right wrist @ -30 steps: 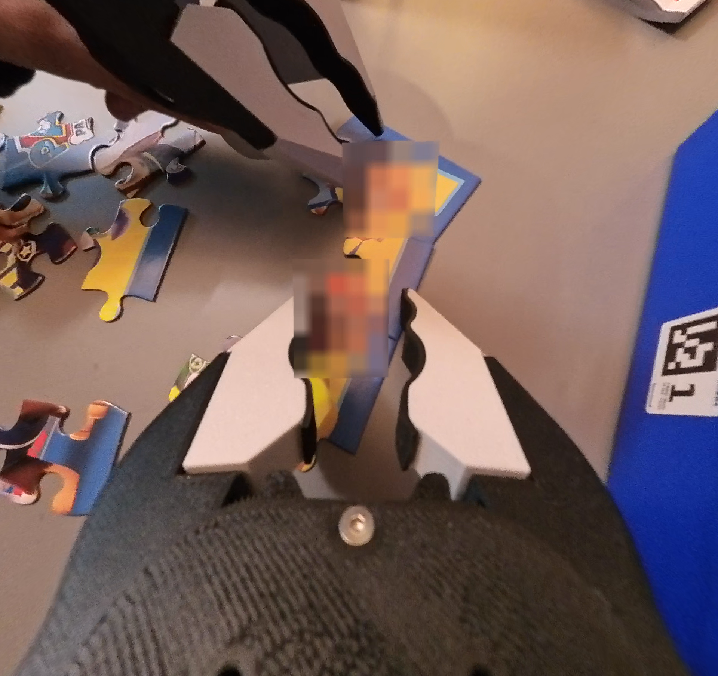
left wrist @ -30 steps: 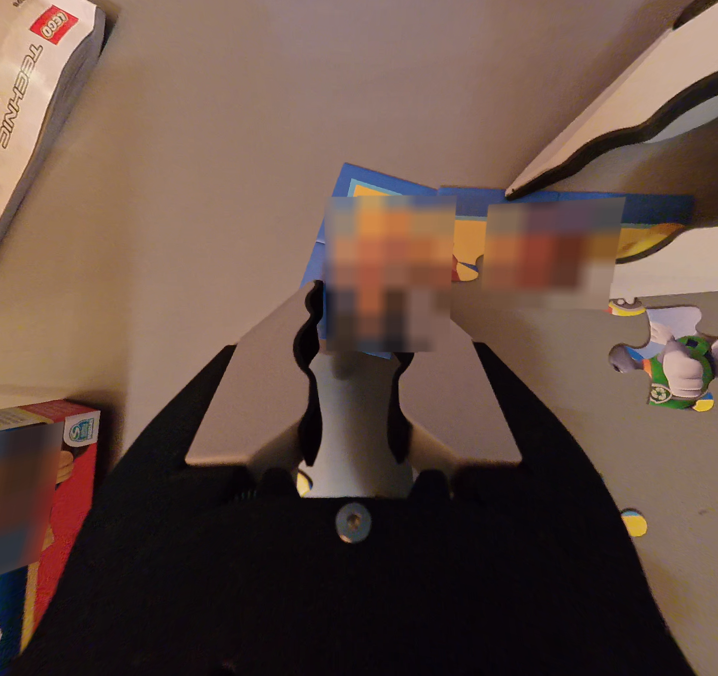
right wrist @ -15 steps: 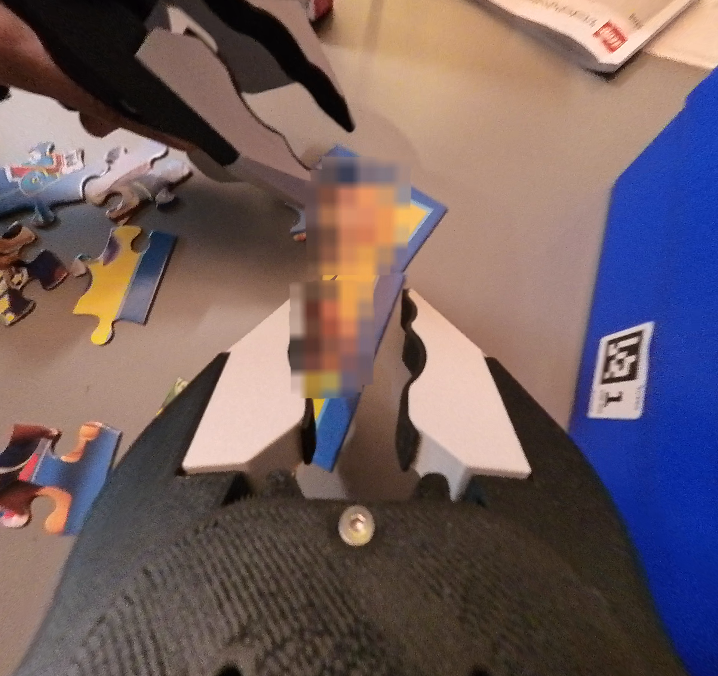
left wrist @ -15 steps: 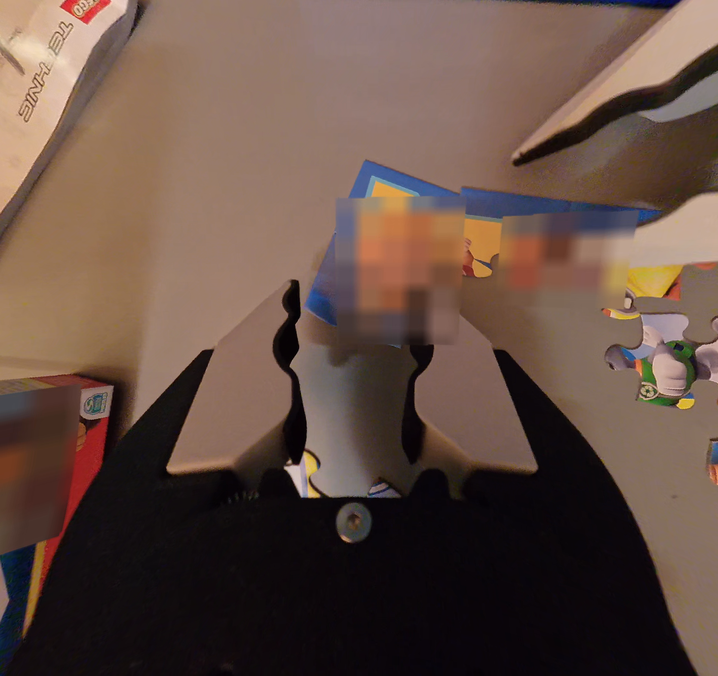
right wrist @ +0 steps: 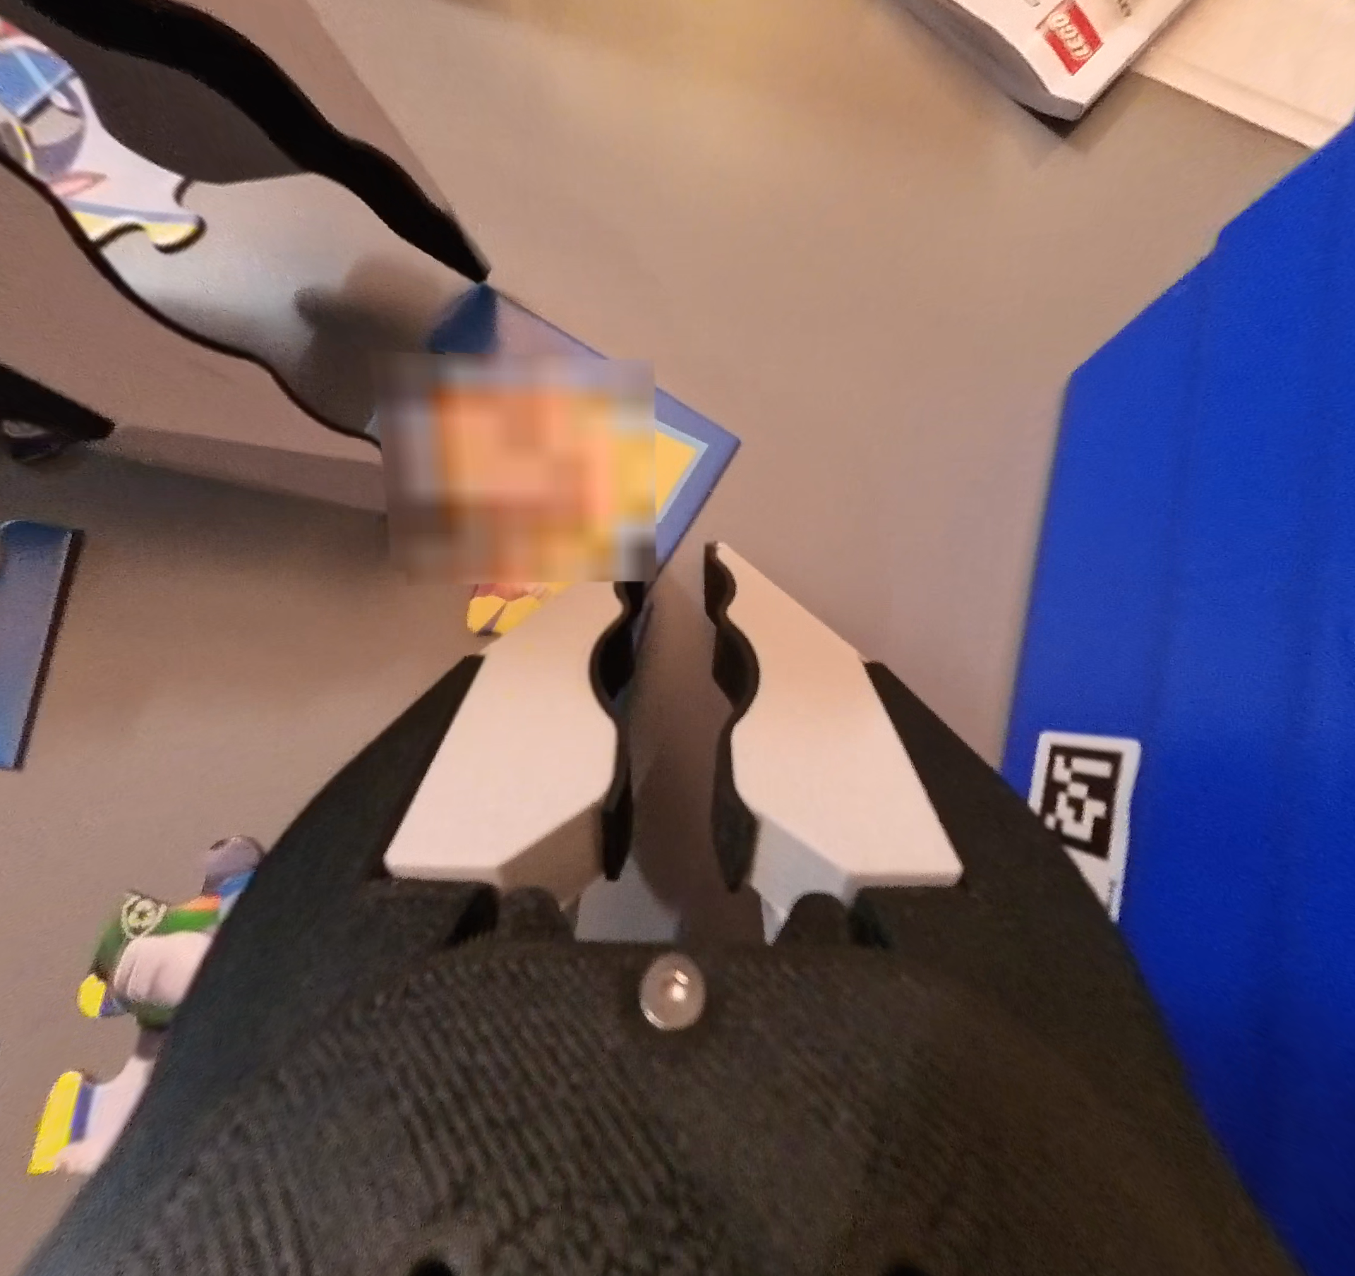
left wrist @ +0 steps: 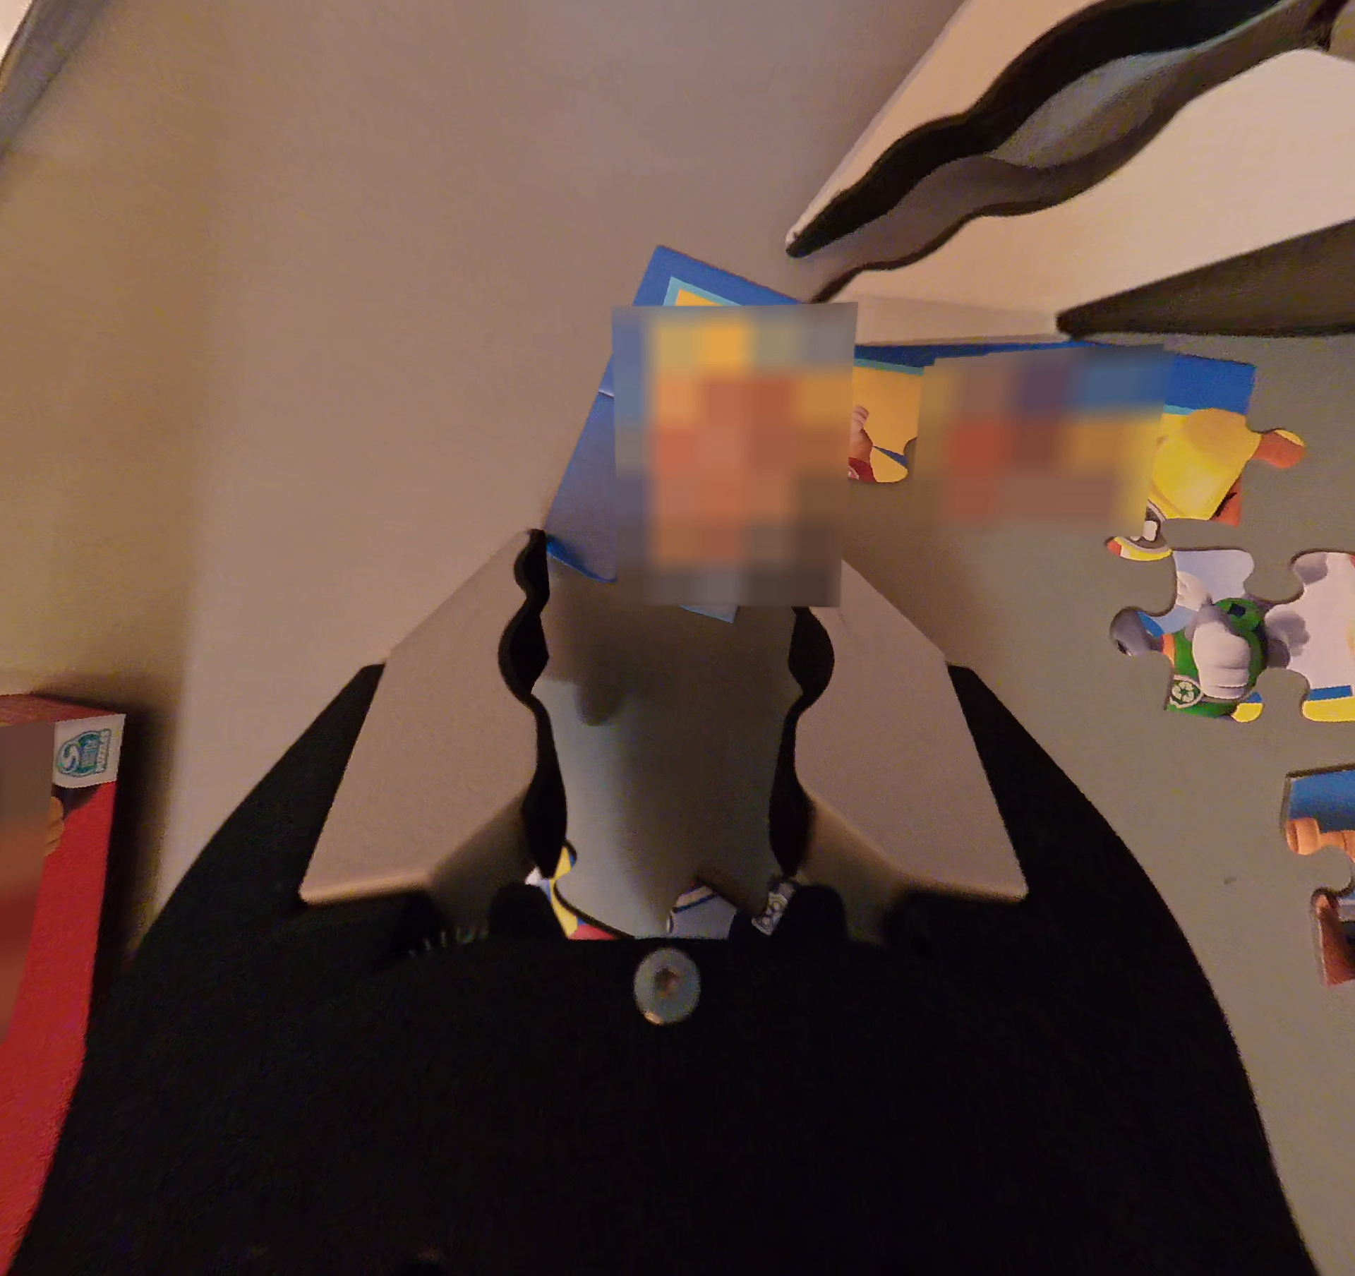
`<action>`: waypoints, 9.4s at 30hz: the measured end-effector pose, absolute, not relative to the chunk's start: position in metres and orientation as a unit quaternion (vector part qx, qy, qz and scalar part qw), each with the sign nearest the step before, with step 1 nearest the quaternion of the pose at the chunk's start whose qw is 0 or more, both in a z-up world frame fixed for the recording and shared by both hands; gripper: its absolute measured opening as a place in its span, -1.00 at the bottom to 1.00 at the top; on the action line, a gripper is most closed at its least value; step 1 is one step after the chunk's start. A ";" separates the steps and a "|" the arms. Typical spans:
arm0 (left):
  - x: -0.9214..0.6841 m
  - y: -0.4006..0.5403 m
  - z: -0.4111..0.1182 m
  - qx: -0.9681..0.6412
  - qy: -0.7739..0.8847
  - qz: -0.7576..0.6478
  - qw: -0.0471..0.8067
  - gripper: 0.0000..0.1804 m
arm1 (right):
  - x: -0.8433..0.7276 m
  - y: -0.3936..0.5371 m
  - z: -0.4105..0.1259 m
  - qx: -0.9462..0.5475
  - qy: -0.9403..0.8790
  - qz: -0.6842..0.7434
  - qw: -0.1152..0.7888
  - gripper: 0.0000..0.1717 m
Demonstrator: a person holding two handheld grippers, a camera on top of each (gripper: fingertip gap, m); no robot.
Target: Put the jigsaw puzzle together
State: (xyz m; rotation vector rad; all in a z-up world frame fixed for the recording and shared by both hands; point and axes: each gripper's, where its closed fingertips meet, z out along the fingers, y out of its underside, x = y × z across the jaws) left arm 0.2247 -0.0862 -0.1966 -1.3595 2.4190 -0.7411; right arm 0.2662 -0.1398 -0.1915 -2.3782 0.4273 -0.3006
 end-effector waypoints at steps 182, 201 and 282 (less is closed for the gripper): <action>0.056 -0.128 -0.098 -0.521 0.594 -0.536 0.297 -0.55 | 0.158 -0.183 -0.159 -0.855 0.074 -0.146 0.492 -0.69; 0.040 -0.105 -0.055 -0.442 0.454 -0.717 0.290 -0.59 | 0.149 -0.199 -0.136 -0.815 0.105 -0.084 0.564 -0.64; -0.060 0.029 -0.073 -0.592 0.316 -0.604 0.431 -0.55 | 0.082 -0.136 -0.095 -0.732 0.010 0.059 0.679 -0.62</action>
